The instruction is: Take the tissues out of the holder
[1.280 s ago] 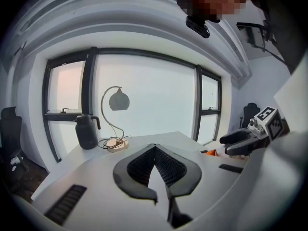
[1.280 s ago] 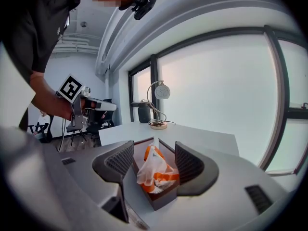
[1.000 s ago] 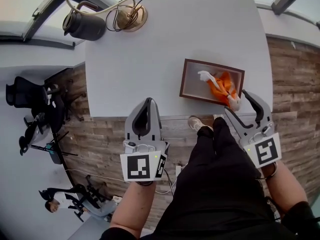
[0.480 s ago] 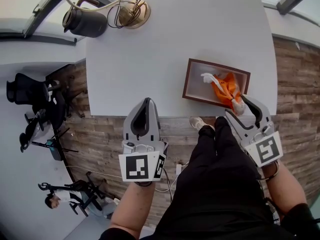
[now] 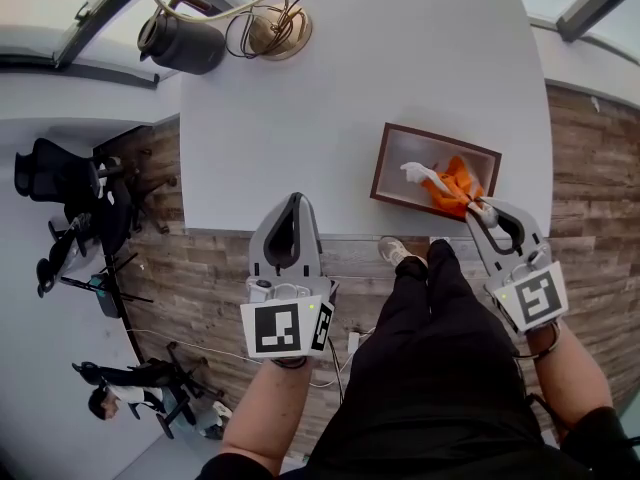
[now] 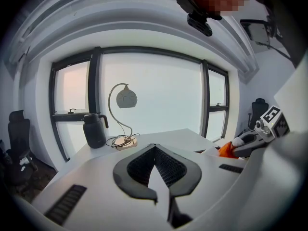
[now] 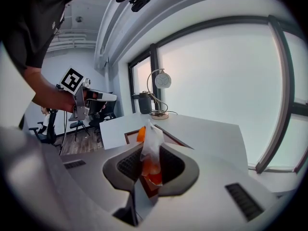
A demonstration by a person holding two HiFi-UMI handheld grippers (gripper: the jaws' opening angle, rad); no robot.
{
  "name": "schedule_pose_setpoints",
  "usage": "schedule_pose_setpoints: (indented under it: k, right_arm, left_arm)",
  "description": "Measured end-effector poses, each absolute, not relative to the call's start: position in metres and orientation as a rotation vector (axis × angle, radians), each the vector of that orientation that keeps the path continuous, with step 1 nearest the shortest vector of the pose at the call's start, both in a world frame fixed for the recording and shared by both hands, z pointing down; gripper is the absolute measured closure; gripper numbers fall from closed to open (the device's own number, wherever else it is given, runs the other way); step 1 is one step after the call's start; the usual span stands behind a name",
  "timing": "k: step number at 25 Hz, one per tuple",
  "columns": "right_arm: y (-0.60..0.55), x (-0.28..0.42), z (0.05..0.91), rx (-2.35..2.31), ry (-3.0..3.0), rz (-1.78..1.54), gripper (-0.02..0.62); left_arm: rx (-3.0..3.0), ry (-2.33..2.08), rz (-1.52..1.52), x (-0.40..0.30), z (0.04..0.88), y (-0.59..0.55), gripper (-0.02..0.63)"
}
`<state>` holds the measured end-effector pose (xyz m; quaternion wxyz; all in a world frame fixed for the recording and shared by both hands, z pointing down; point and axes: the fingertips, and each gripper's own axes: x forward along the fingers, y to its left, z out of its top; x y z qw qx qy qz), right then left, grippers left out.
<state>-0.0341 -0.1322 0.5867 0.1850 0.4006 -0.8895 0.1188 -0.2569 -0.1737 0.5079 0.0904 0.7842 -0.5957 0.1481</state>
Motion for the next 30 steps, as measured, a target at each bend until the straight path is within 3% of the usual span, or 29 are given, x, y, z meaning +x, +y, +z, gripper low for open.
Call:
schedule_pose_setpoints:
  k: [30]
  right_arm:
    - [-0.157, -0.058, 0.458, 1.111, -2.637, 0.104, 0.541]
  left_arm:
    - [2.429, -1.974, 0.293, -0.294, 0.378, -0.177, 0.601]
